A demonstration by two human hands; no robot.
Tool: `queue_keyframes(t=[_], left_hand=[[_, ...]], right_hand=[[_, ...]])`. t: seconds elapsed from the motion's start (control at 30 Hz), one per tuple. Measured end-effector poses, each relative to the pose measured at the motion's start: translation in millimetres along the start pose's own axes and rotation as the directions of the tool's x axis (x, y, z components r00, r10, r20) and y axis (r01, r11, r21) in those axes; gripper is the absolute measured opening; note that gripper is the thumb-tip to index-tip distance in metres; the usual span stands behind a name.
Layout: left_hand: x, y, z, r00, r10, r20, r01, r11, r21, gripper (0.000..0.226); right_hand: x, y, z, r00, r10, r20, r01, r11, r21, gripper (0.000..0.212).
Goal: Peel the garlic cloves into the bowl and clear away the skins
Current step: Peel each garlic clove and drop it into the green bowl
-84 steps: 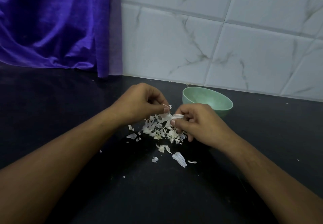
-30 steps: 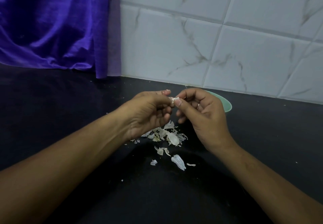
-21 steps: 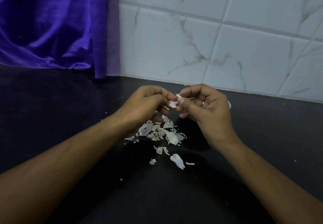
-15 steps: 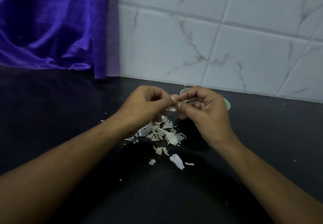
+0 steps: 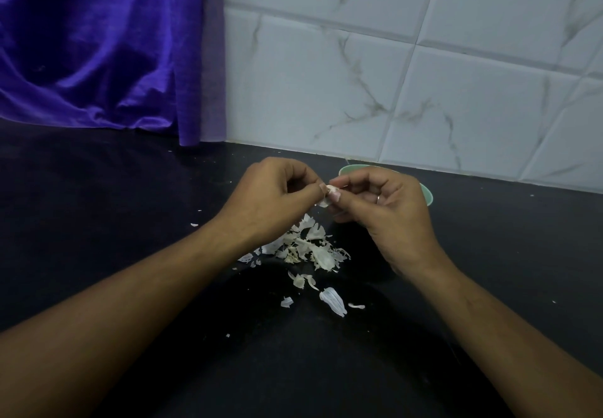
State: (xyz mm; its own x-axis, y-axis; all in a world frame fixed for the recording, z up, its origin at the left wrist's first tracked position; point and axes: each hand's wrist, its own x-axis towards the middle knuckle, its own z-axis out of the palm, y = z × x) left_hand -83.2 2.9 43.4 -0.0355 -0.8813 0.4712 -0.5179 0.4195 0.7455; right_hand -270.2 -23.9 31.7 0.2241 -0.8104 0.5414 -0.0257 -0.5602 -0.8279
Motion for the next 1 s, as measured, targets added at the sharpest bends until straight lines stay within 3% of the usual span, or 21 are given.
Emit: queue_keyframes(t=[0.27, 0.47, 0.67, 0.87, 1.0], left_hand=[[1.6, -3.7, 0.7, 0.998, -0.053, 0.022, 0.054, 0.998, -0.045, 0.009], [0.3, -6.5, 4.3, 0.997, -0.078, 0.003, 0.078, 0.987, -0.138, 0.012], [3.1, -5.9, 8.4, 0.974, -0.21, 0.09, 0.228, 0.877, -0.423, 0.014], [4.5, -6.3, 6.5, 0.976, -0.18, 0.122, 0.217, 0.848, -0.483, 0.019], [3.2, -5.7, 4.3, 0.987, -0.138, 0.082, 0.16, 0.896, -0.415, 0.015]], right_hand=[[-1.5, -0.4, 0.6, 0.999, 0.033, 0.001, -0.033, 0.999, -0.013, 0.009], [-2.3, -3.0, 4.3, 0.983, 0.18, 0.027, -0.182, 0.963, 0.201, 0.009], [-0.9, -3.4, 5.7, 0.933, 0.332, 0.136, -0.358, 0.851, 0.385, 0.018], [-0.1, -3.4, 1.9, 0.996, 0.088, 0.001, -0.087, 0.994, 0.069, 0.013], [-2.2, -4.9, 1.6, 0.997, 0.079, 0.025, -0.08, 0.996, 0.032, 0.015]])
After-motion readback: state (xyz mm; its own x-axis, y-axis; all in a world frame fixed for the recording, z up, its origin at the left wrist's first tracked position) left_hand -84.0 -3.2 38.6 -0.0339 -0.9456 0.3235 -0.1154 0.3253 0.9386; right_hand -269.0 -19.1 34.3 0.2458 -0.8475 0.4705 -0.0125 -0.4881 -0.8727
